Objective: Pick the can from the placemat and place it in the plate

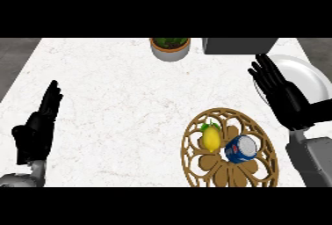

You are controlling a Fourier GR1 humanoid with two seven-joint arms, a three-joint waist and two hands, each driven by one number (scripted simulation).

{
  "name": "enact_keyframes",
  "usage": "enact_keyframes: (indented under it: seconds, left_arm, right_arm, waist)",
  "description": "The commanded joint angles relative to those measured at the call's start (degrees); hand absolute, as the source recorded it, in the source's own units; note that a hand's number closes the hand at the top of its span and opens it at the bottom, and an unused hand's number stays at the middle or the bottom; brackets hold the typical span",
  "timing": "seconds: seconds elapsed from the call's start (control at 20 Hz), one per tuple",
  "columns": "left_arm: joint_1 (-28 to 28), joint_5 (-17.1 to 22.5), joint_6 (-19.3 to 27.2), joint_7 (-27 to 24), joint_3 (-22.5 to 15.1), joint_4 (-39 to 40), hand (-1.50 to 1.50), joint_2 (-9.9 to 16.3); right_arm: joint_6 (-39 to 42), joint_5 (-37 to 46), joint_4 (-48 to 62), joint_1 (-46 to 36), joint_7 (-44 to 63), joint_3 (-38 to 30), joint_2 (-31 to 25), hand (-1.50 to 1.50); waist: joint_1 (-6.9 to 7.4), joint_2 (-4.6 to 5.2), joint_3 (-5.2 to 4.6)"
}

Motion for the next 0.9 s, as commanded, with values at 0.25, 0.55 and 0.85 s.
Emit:
enact_keyframes:
  seconds: [0.25,0.55,0.85]
  left_arm:
    - [2.1,2.5,-1.1,5.0,-0.6,5.8,0.00,-3.9]
    - [5.2,3.1,-2.0,3.1,-3.0,6.3,0.00,-6.6]
    - [2.9,1.9,-1.0,4.9,-4.4,6.6,0.00,-8.3]
  right_arm:
    - [20.3,-12.3,-9.9,-1.1,8.0,5.6,-2.0,1.50]
    - [0.8,28.2,-10.6,6.2,-15.0,7.3,-8.9,1.50]
    - [19.3,6.4,1.8,11.9,-29.7,2.9,-3.2,-1.50]
  waist:
    - [-1.60,0.69,-0.98]
    - [-2.25,0.98,-0.74]
    - [-0.81,1.31,-0.71]
